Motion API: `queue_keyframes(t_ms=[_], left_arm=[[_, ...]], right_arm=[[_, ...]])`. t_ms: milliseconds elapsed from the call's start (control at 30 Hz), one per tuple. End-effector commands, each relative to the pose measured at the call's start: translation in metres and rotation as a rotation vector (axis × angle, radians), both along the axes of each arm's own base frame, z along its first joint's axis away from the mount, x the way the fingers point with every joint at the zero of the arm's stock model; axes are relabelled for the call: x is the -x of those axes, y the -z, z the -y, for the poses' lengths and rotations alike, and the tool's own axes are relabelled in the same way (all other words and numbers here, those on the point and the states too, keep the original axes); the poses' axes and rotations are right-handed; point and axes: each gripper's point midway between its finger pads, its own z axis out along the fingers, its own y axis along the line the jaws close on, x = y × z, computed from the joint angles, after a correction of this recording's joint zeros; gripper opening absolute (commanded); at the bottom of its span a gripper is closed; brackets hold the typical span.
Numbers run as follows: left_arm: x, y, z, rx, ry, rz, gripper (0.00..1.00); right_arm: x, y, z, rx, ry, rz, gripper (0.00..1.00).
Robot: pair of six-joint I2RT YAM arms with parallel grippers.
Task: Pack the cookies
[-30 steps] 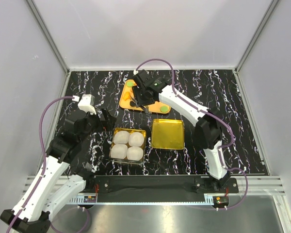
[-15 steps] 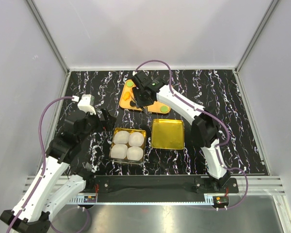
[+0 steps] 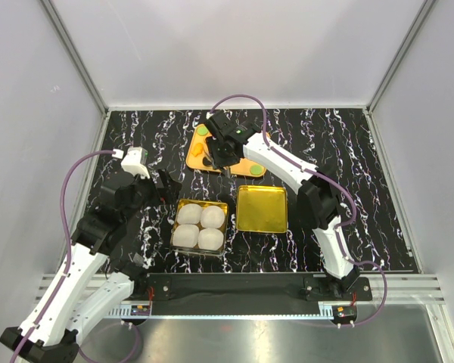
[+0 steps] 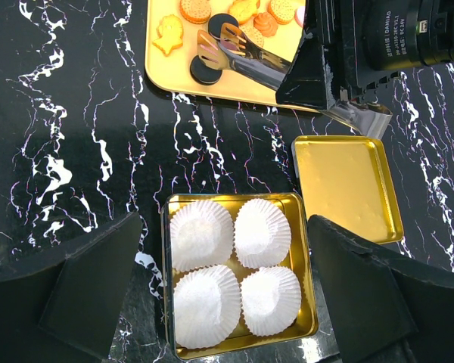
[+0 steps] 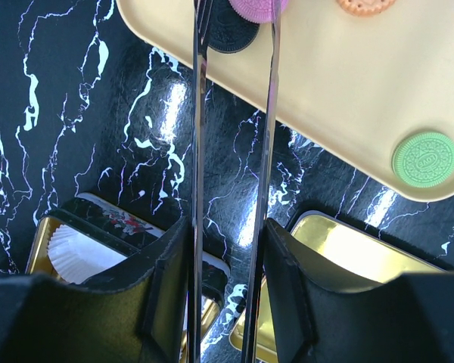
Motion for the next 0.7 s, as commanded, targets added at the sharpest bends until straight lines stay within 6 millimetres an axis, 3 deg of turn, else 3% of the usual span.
queue_keyframes(t_ms=[0,567,667], left_arm=[[-0.0030,-0.0125,0.0025,0.026,0.006,0.043,0.99],[-0.0020,-0.0136,0.0021,0.028,0.006,0.049,0.99],[-0.0017,-0.0133,0.0023,0.028,0.008,0.047,0.99]], right_arm=[[-0.0066,-0.0097,-0.0015,-0.003,-0.006,0.038,0.48],[-0.0098,-0.0059,0.0019,0.017,0.012,0.041,0.43],[-0.0091,-0.0080,-0.0006,0.005,0.004,0.038,0.51]])
